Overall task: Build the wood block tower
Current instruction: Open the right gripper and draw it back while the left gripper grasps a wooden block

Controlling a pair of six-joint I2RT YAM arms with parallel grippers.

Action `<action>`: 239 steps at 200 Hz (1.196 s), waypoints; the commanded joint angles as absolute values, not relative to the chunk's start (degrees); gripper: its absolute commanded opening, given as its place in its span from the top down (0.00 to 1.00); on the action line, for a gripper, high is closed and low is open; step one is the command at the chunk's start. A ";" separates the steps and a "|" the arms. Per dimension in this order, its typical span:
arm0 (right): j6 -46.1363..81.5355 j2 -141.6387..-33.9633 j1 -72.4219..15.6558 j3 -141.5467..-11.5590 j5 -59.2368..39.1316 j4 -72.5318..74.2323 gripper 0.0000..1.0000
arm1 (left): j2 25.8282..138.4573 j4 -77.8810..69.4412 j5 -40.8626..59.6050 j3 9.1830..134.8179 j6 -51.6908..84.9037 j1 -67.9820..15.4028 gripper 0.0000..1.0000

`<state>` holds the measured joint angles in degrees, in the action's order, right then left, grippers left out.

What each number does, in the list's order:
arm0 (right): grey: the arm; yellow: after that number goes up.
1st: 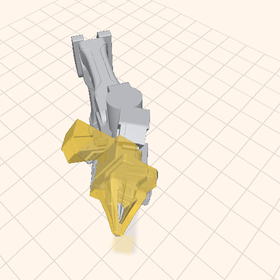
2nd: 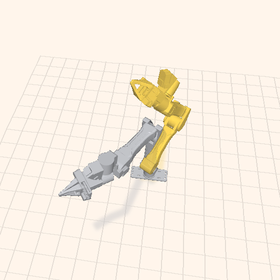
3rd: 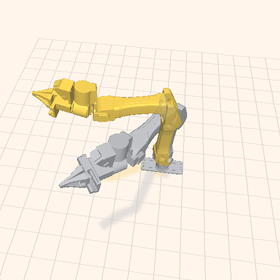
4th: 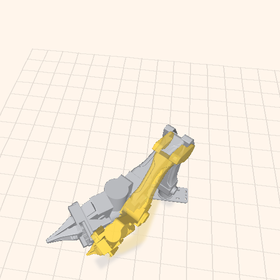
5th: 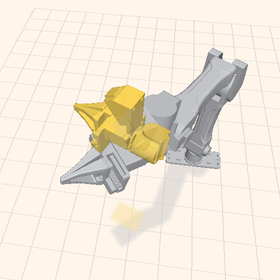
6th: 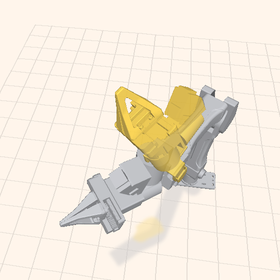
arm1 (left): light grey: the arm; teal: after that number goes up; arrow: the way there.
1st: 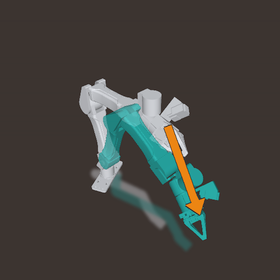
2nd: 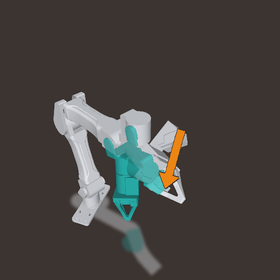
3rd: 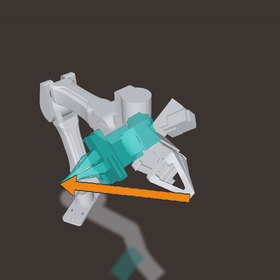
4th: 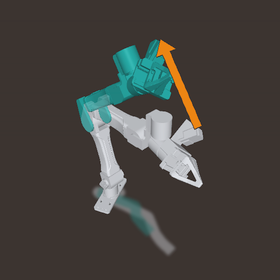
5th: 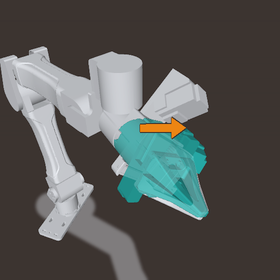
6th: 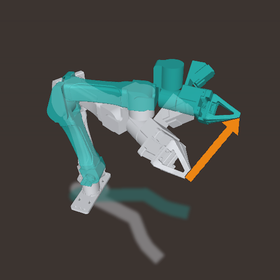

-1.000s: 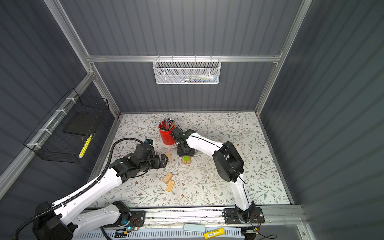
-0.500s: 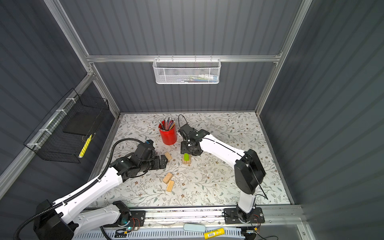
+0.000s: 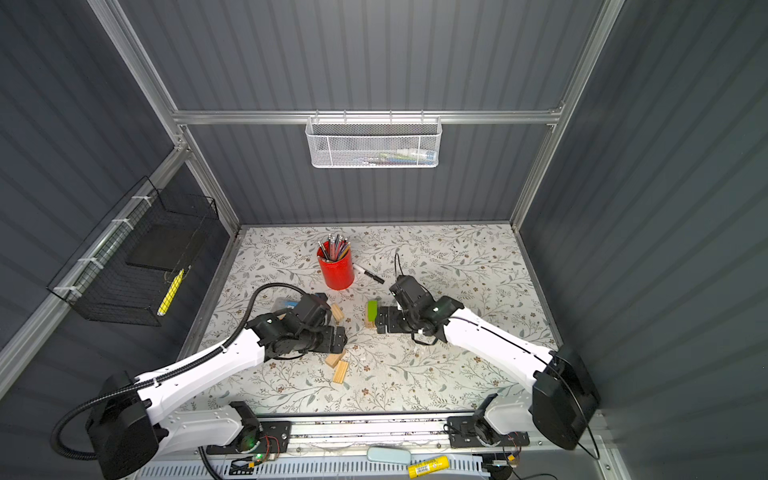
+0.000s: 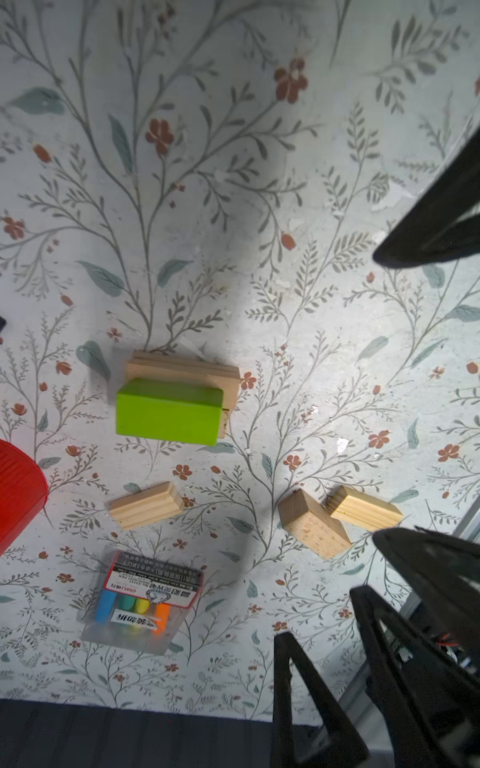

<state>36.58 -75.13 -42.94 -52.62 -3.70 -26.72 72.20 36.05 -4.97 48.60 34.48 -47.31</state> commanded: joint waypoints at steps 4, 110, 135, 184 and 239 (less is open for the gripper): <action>36.40 -71.56 -43.20 -47.47 -7.33 -18.41 0.01 | 76.59 37.40 -6.50 48.92 33.12 -48.95 0.04; 39.28 -67.58 -43.86 -37.37 -9.30 -6.60 0.01 | 87.01 31.69 -6.59 46.45 33.66 -49.00 0.27; 39.46 -68.16 -43.86 -37.44 -9.10 -6.07 0.01 | 86.75 31.48 -8.25 45.36 35.68 -48.94 0.33; 39.92 -68.96 -43.86 -37.37 -9.31 -4.68 0.01 | 85.67 33.96 -11.65 44.31 40.43 -48.76 0.43; 39.86 -69.65 -43.86 -38.07 -8.96 -5.19 0.01 | 86.23 32.16 -10.16 44.26 43.35 -48.72 0.52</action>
